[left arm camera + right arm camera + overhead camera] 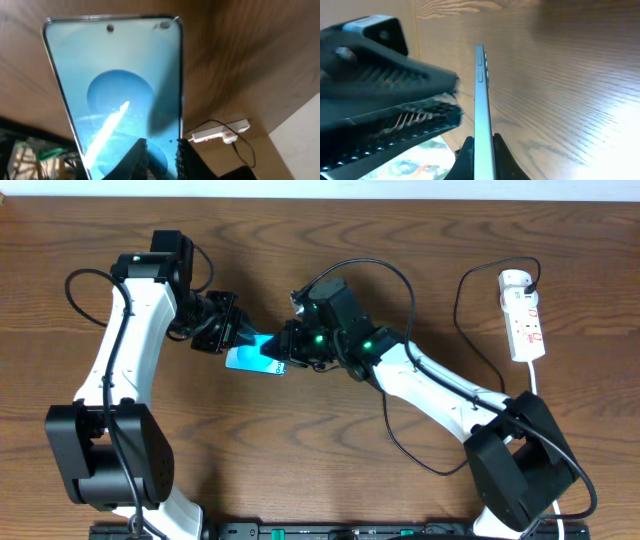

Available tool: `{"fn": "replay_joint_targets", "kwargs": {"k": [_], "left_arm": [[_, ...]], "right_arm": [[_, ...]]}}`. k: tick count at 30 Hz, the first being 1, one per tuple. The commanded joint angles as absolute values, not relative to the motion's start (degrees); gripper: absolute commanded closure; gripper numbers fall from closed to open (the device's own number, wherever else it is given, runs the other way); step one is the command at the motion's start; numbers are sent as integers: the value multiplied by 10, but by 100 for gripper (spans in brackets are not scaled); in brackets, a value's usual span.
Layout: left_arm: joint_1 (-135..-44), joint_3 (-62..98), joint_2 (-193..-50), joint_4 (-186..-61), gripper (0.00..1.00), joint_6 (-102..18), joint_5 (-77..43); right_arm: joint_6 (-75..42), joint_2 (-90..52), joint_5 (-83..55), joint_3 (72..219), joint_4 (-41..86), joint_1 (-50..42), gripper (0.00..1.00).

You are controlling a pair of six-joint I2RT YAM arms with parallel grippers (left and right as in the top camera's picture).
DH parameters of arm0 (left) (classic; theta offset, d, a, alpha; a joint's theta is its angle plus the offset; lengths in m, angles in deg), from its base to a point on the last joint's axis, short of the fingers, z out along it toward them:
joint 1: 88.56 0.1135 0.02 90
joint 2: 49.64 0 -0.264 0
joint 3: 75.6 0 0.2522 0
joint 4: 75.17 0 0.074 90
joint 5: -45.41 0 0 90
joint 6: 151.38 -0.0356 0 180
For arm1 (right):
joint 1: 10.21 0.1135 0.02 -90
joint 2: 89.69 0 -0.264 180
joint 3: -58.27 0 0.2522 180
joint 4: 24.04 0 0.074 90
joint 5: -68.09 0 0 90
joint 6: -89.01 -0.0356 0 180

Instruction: Plug charger to phone and switch on socket

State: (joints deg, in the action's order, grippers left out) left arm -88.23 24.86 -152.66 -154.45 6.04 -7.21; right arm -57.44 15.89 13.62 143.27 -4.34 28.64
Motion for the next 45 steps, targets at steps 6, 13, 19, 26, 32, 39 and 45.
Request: {"fn": "replay_joint_targets", "kwargs": {"k": [6, 13, 19, 26, 32, 39, 45], "left_arm": [[-850, 246, -1525, -1539, 36, -78, -73], [-835, 246, -1525, -1463, 18, -248, 59], [-835, 246, -1525, -1427, 13, -259, 80], [-835, 246, -1525, -1369, 10, -261, 150], [-835, 246, -1525, -1308, 10, -224, 183], [-844, 246, -1525, -1225, 10, -174, 193], [-868, 246, -1525, -1140, 9, -117, 187]], "right_arm": [[-547, 153, 141, 1443, -12, 230, 99], [-591, 153, 195, 1443, -28, 163, 99], [-676, 157, 303, 1443, -140, 94, 99], [-814, 213, 398, 1443, -310, 50, 99], [-960, 278, 412, 1443, -497, 72, 99], [-1088, 302, 352, 1443, -656, 98, 99], [-1131, 302, 307, 1443, -694, 110, 99]]}}
